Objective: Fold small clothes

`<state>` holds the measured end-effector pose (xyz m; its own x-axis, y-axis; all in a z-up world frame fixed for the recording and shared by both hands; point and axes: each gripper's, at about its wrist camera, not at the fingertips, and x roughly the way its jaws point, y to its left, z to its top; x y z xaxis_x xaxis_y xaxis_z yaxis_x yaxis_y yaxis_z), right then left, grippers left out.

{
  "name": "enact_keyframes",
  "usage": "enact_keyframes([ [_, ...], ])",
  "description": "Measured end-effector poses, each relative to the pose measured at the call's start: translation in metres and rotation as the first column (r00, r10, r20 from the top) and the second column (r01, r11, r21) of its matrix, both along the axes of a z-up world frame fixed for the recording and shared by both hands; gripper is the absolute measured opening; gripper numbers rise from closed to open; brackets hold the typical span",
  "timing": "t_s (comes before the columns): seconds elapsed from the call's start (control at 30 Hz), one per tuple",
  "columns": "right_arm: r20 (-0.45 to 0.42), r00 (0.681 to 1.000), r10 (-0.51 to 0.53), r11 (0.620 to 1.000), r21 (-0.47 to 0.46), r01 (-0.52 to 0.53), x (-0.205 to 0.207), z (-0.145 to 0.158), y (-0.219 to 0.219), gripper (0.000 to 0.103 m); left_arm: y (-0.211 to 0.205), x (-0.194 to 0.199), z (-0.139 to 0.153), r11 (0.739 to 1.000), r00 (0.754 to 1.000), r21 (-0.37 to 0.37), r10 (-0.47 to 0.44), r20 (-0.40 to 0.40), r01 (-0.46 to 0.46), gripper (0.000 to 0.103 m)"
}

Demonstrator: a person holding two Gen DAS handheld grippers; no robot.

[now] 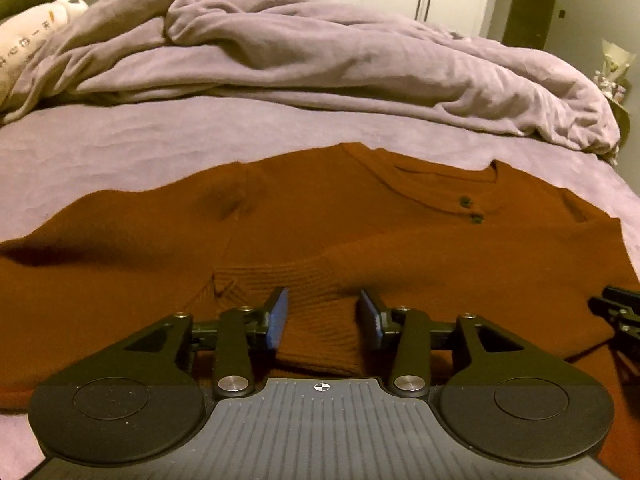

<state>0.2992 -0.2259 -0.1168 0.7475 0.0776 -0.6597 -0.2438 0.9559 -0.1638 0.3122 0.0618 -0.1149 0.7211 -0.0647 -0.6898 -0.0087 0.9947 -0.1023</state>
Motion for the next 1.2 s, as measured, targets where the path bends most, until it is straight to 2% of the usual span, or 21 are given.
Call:
enact_keyframes([
  [0.03,-0.002,1.000,0.002,1.000,-0.007,-0.002,-0.002,0.000,0.002,0.027,-0.002,-0.001,0.002,1.000,1.000,0.010,0.000,0.000,0.000,0.049],
  [0.13,-0.006,1.000,-0.003,0.999,-0.034,0.002,-0.012,0.007,0.008,0.028,0.000,-0.011,0.012,1.000,1.000,-0.009,0.006,-0.011,-0.006,0.063],
  [0.2,0.004,1.000,-0.006,0.999,-0.037,0.006,-0.028,0.013,0.008,0.028,0.007,-0.029,0.020,0.999,1.000,-0.038,0.010,-0.006,-0.010,0.086],
  [0.23,0.009,1.000,-0.012,1.000,-0.025,0.012,-0.033,0.017,0.005,0.028,0.012,-0.038,0.023,0.999,1.000,-0.044,0.024,-0.012,-0.025,0.089],
  [0.27,0.012,1.000,-0.023,1.000,-0.004,0.023,-0.041,0.021,0.001,0.029,0.021,-0.049,0.025,0.997,0.999,-0.061,0.044,-0.016,-0.045,0.089],
  [0.37,-0.021,0.998,-0.059,0.995,0.074,0.060,-0.067,0.027,-0.012,0.041,0.066,-0.083,0.029,0.980,0.991,-0.147,0.135,-0.024,-0.137,0.089],
  [0.43,-0.026,0.997,-0.068,0.992,0.109,0.070,-0.084,0.026,-0.018,0.041,0.104,-0.105,0.030,0.952,0.968,-0.176,0.251,-0.031,-0.252,0.089],
  [0.5,-0.019,0.996,-0.084,0.989,0.121,0.086,-0.099,0.022,-0.021,0.044,0.146,-0.126,0.030,0.907,0.925,-0.183,0.378,-0.039,-0.379,0.089],
  [0.6,0.011,0.994,-0.108,0.982,0.155,0.105,-0.115,0.015,-0.024,0.048,0.205,-0.153,0.026,0.818,0.835,-0.176,0.546,-0.063,-0.548,0.084],
  [0.73,0.052,0.991,-0.127,0.980,0.161,0.118,-0.119,0.008,-0.022,0.051,0.268,-0.179,0.017,0.684,0.734,-0.301,0.673,-0.092,-0.665,0.073],
  [0.8,0.058,0.989,-0.135,0.980,0.158,0.124,-0.119,0.007,-0.020,0.054,0.287,-0.185,0.010,0.618,0.688,-0.344,0.714,-0.128,-0.706,0.055],
  [0.83,0.060,0.989,-0.136,0.980,0.153,0.126,-0.119,0.008,-0.018,0.054,0.294,-0.189,0.007,0.586,0.669,-0.380,0.731,-0.134,-0.716,0.053],
  [0.87,0.063,0.989,-0.137,0.981,0.147,0.127,-0.119,0.008,-0.017,0.054,0.304,-0.191,0.003,0.555,0.656,-0.426,0.743,-0.133,-0.715,0.052],
  [1.0,0.070,0.988,-0.138,0.981,0.143,0.127,-0.120,0.007,-0.017,0.055,0.328,-0.195,-0.007,0.461,0.616,-0.545,0.776,-0.136,-0.701,0.050],
  [1.07,0.067,0.988,-0.139,0.981,0.145,0.128,-0.121,0.007,-0.016,0.055,0.340,-0.198,-0.013,0.394,0.585,-0.601,0.796,-0.155,-0.695,0.046],
  [1.13,0.069,0.988,-0.139,0.981,0.145,0.128,-0.122,0.007,-0.015,0.055,0.348,-0.202,-0.016,0.343,0.560,-0.640,0.812,-0.166,-0.688,0.039],
  [1.2,0.070,0.988,-0.139,0.981,0.144,0.128,-0.121,0.007,-0.016,0.055,0.355,-0.205,-0.020,0.304,0.534,-0.648,0.825,-0.187,-0.698,0.016],
])
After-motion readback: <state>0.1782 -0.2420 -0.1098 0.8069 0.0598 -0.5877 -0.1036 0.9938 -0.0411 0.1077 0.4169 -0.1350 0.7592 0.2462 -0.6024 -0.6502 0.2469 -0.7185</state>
